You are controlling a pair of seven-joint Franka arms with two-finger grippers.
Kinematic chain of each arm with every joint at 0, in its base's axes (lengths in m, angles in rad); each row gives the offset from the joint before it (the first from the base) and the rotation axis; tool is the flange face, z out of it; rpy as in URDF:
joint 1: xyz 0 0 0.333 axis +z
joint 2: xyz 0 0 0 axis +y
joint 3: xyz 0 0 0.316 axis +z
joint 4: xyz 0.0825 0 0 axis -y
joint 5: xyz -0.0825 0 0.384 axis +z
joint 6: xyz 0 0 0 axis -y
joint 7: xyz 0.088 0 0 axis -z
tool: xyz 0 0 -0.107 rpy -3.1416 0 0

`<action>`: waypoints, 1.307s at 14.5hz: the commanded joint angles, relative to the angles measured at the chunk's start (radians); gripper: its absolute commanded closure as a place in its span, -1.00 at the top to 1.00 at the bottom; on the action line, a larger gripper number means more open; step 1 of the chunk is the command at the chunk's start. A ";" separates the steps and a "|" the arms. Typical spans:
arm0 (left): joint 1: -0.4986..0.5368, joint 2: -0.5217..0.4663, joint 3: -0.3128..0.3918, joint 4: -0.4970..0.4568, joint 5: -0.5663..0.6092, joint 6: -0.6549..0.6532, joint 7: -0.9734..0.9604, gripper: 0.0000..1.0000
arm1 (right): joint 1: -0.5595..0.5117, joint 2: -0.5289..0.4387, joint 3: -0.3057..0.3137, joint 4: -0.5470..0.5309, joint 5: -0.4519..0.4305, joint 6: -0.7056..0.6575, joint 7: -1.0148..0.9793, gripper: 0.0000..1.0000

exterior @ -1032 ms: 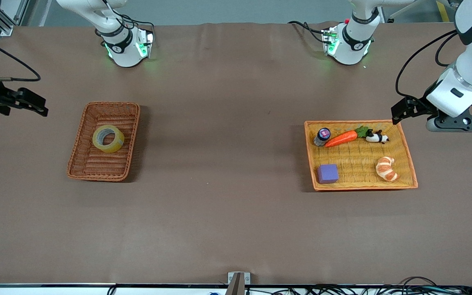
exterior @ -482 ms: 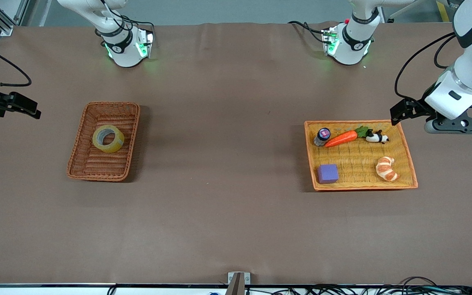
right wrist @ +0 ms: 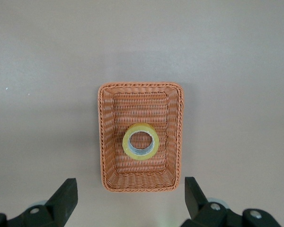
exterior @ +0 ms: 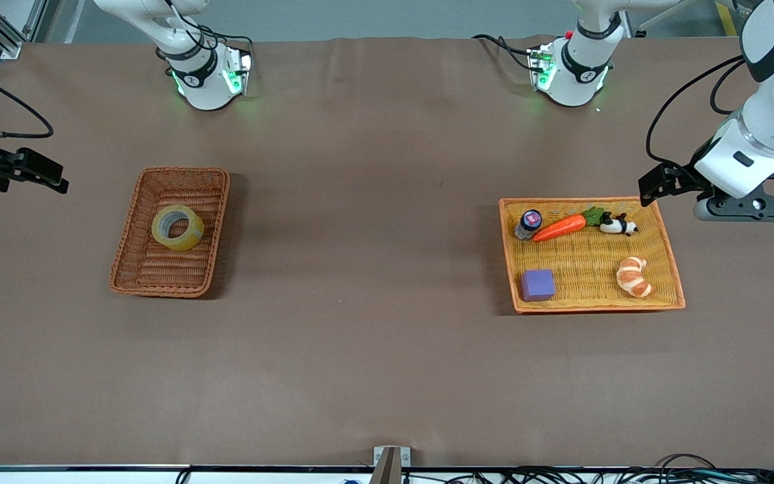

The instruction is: Move tape to another basket

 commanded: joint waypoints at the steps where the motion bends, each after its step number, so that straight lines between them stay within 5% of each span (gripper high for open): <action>1: 0.004 0.005 -0.004 0.007 0.023 0.000 0.011 1.00 | -0.011 -0.022 0.012 0.004 0.003 0.004 -0.015 1.00; 19: 0.007 0.016 -0.004 0.017 0.027 0.002 0.011 1.00 | 0.004 -0.028 0.010 0.003 0.002 -0.012 -0.003 1.00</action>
